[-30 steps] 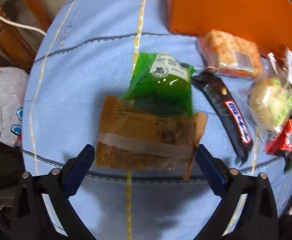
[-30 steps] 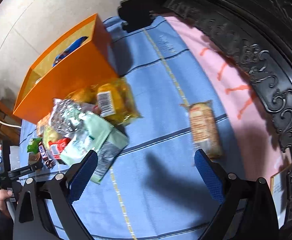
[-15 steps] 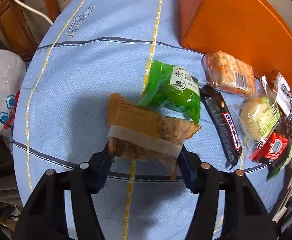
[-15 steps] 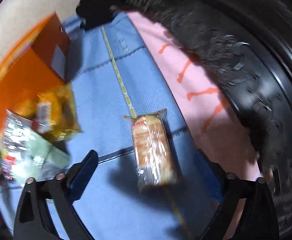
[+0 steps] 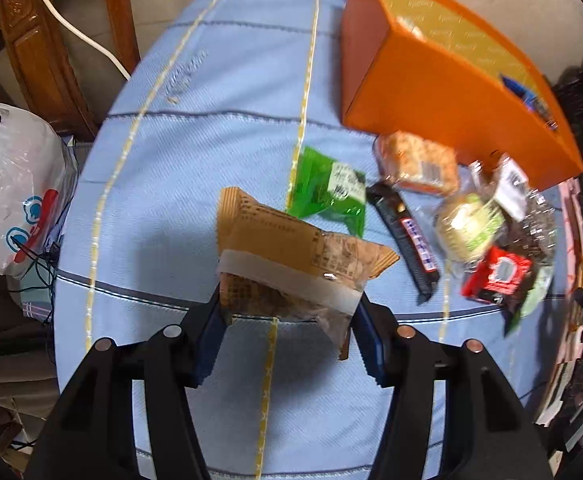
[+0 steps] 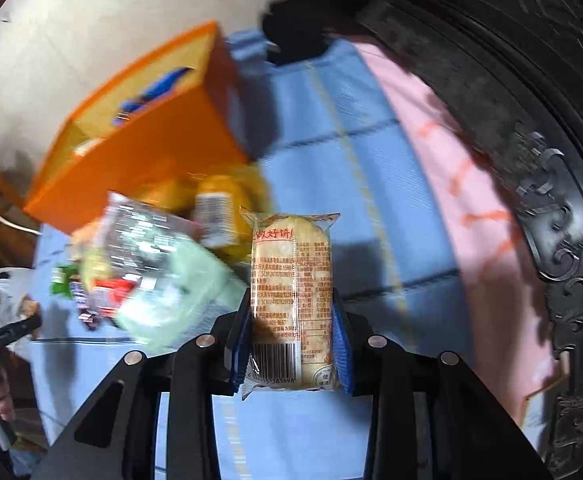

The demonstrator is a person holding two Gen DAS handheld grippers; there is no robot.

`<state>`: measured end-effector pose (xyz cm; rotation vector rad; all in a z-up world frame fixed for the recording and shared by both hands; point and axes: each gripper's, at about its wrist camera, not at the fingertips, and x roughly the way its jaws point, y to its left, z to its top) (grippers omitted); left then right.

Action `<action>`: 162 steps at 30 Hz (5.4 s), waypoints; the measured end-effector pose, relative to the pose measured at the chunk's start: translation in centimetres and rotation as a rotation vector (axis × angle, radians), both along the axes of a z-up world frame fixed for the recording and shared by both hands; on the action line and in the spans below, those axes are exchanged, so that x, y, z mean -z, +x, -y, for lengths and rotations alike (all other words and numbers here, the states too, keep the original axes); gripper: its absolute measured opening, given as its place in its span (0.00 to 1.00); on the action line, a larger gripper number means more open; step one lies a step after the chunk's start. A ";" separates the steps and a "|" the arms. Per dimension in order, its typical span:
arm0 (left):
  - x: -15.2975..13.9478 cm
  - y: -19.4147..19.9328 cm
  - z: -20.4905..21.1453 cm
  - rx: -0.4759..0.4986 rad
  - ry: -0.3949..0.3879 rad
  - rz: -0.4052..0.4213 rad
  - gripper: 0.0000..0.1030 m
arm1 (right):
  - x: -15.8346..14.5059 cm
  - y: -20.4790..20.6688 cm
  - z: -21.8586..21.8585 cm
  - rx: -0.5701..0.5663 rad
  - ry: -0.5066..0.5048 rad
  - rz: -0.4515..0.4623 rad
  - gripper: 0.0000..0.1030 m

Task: Organize snacks
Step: 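Drop the pastry bag with left tool into the box while right tool drops the bread roll pack, then grasp the green pastry bag with left tool while right tool grasps the pale green snack bag, then drop the green pastry bag with left tool into the box while right tool drops the pale green bag, then grasp the chocolate bar with left tool while right tool grasps the pink-edged cookie pack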

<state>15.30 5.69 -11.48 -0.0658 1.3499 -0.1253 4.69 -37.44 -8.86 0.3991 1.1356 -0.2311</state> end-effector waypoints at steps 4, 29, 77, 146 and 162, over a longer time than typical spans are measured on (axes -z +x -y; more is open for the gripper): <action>-3.4 0.3 0.5 0.020 -0.026 0.067 0.54 | -2.1 2.1 -2.5 -0.062 0.039 0.064 0.34; -7.7 17.2 13.6 0.089 -0.058 0.191 0.90 | -6.8 19.4 -8.3 -0.084 0.047 0.260 0.67; 2.0 4.7 1.8 0.079 0.022 0.022 0.36 | 3.0 3.8 -7.5 -0.198 0.045 -0.074 0.48; 1.3 7.8 8.3 0.013 0.091 -0.043 0.96 | -1.3 3.1 -3.4 -0.025 0.069 0.119 0.94; 5.0 6.8 11.5 0.073 0.086 -0.108 0.42 | 2.4 1.1 -9.3 -0.340 -0.106 0.022 0.94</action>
